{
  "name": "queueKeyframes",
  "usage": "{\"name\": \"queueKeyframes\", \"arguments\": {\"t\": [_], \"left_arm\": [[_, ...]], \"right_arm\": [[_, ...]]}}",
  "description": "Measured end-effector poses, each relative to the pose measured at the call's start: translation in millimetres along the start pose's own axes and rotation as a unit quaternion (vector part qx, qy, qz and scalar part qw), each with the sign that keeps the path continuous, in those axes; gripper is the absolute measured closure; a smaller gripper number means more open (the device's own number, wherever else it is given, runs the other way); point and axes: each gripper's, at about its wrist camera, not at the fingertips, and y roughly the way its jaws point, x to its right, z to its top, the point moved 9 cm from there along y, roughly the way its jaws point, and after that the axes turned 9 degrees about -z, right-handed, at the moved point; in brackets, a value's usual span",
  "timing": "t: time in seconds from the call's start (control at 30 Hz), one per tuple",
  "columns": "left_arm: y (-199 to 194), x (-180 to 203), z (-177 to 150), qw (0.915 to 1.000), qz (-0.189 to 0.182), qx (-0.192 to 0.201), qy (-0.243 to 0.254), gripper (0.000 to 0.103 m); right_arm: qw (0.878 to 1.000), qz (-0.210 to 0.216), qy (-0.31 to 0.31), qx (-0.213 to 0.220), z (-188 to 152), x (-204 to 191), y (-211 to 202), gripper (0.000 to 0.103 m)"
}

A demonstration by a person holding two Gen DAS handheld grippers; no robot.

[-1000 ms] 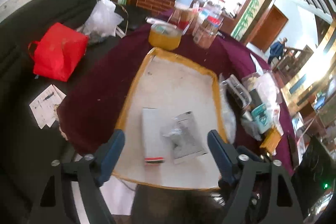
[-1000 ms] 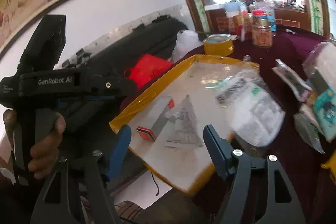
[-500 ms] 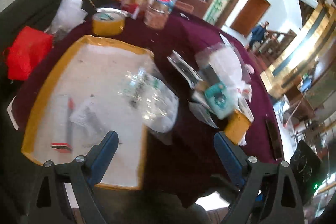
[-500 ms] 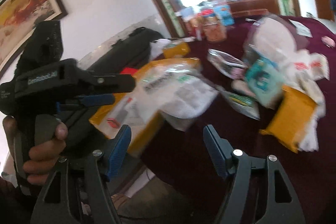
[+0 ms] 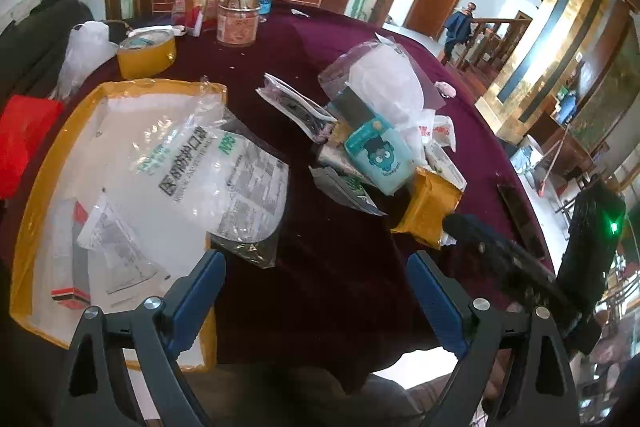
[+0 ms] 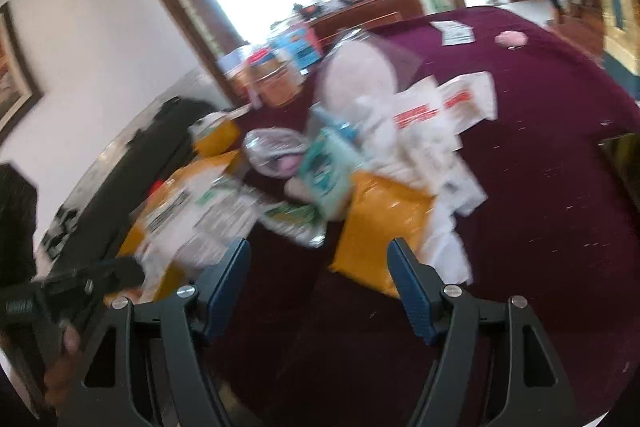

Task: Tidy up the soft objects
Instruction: 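Move both tools back toward the cluttered pile, then grasp the yellow bag with the right tool while the left tool grasps a green sachet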

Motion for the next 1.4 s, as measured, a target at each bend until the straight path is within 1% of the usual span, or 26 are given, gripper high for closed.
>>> {"name": "queueKeyframes", "arguments": {"t": [0.1,0.23,0.33,0.4,0.47,0.57,0.7,0.77,0.87,0.93,0.97,1.03,1.07,1.1,1.13,1.17,1.2,1.23,1.33,1.37,1.4], "left_arm": [[5,-5,0,0.9998,-0.013,-0.001,-0.015,0.009],[10,-12,2,0.9995,-0.016,-0.002,-0.027,0.009],[12,-8,4,0.9986,-0.041,0.001,-0.035,0.009],[14,-3,6,0.9975,-0.058,-0.003,-0.04,0.009],[18,1,10,0.998,-0.053,-0.004,-0.035,0.009],[29,6,16,0.9979,-0.05,-0.012,-0.039,0.009],[56,5,19,0.9959,-0.052,-0.04,-0.063,0.01],[69,3,20,0.9943,-0.05,-0.054,-0.077,0.018],[87,3,25,0.9916,-0.054,-0.07,-0.095,0.025],[97,2,28,0.9906,-0.053,-0.073,-0.103,0.029],[103,2,31,0.9901,-0.05,-0.076,-0.106,0.037],[115,-1,34,0.9888,-0.047,-0.081,-0.116,0.046],[122,-6,34,0.9872,-0.038,-0.088,-0.127,0.054],[127,-11,32,0.985,-0.033,-0.093,-0.142,0.06],[130,-14,31,0.9835,-0.033,-0.096,-0.15,0.072],[133,-18,27,0.9808,-0.038,-0.104,-0.161,0.08],[131,-19,26,0.98,-0.044,-0.099,-0.167,0.084],[128,-20,25,0.9797,-0.047,-0.097,-0.169,0.093],[116,-19,21,0.9801,-0.059,-0.089,-0.167,0.098],[112,-18,18,0.9794,-0.071,-0.089,-0.166,0.099],[110,-18,16,0.979,-0.074,-0.091,-0.167,0.099]], "right_arm": [[0.999,-0.031,0.012,0.006,6,11,5,0.033],[0.996,-0.082,0.021,-0.009,6,25,23,0.033],[0.995,-0.096,0.027,-0.025,3,28,39,0.035],[0.993,-0.11,0.033,-0.026,3,29,46,0.039],[0.99,-0.127,0.05,-0.028,2,32,53,0.052],[0.987,-0.148,0.055,-0.023,1,38,56,0.056],[0.989,-0.135,0.062,-0.014,-2,41,50,0.059],[0.991,-0.117,0.064,-0.008,-4,41,46,0.06],[0.994,-0.084,0.071,0.0,-5,40,41,0.06],[0.995,-0.075,0.067,0.006,-4,39,40,0.06],[0.995,-0.073,0.067,0.006,-4,39,39,0.06],[0.996,-0.062,0.07,0.008,-3,38,38,0.06],[0.996,-0.055,0.07,0.009,-2,36,37,0.06],[0.996,-0.051,0.07,0.011,-2,35,36,0.06],[0.996,-0.048,0.067,0.012,-1,34,34,0.06],[0.997,-0.048,0.065,0.011,-1,33,34,0.06],[0.997,-0.048,0.063,0.009,-2,33,34,0.06],[0.997,-0.048,0.062,0.007,-2,33,34,0.06],[0.997,-0.047,0.065,0.001,-4,34,36,0.06],[0.997,-0.048,0.068,-0.001,-4,35,37,0.06],[0.996,-0.047,0.07,-0.003,-4,35,37,0.06]]}}
